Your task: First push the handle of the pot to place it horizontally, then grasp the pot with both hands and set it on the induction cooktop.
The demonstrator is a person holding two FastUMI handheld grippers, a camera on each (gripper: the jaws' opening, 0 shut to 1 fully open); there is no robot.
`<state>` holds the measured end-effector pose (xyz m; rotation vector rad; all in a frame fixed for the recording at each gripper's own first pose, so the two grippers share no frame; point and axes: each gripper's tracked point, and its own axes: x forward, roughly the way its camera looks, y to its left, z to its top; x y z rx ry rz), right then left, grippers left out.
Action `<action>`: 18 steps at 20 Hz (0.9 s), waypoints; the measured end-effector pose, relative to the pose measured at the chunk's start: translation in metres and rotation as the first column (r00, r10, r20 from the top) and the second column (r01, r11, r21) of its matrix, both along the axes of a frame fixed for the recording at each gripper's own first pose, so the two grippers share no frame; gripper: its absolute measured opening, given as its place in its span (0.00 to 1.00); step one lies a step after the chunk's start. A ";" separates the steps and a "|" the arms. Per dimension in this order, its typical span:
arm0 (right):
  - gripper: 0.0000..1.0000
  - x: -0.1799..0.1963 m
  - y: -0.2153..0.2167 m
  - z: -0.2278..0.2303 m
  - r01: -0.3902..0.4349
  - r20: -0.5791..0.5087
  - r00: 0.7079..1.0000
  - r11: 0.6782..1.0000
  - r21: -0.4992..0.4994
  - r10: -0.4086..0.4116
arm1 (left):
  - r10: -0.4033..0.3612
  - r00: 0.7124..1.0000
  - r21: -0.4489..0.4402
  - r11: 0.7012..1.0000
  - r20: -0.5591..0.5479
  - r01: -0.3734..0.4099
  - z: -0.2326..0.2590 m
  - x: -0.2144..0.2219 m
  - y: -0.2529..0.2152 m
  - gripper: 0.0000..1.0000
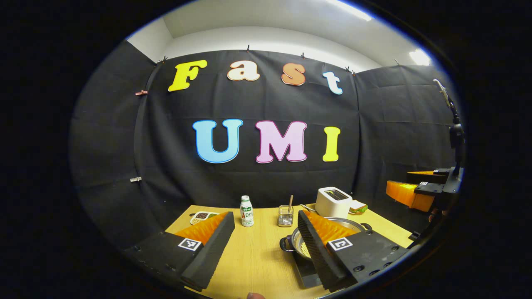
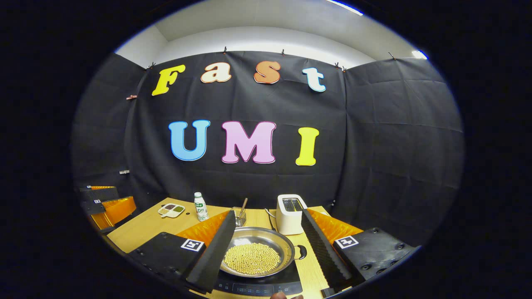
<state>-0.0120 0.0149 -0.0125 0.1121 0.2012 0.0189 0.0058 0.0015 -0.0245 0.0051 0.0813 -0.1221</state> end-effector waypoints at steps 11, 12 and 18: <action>0.98 0.004 -0.001 -0.006 -0.001 -0.026 1.000 1.000 0.011 0.002 | -0.011 0.999 -0.012 1.000 -0.036 0.010 -0.005 0.007 -0.005 0.97; 0.98 0.005 -0.003 -0.006 -0.001 -0.028 1.000 1.000 0.010 0.001 | -0.012 0.999 -0.014 1.000 -0.038 0.012 -0.004 0.006 -0.006 0.95; 0.98 0.006 -0.002 -0.009 -0.003 -0.034 0.999 1.000 0.006 0.003 | -0.011 0.998 -0.022 1.000 -0.055 0.010 -0.009 0.009 -0.006 0.95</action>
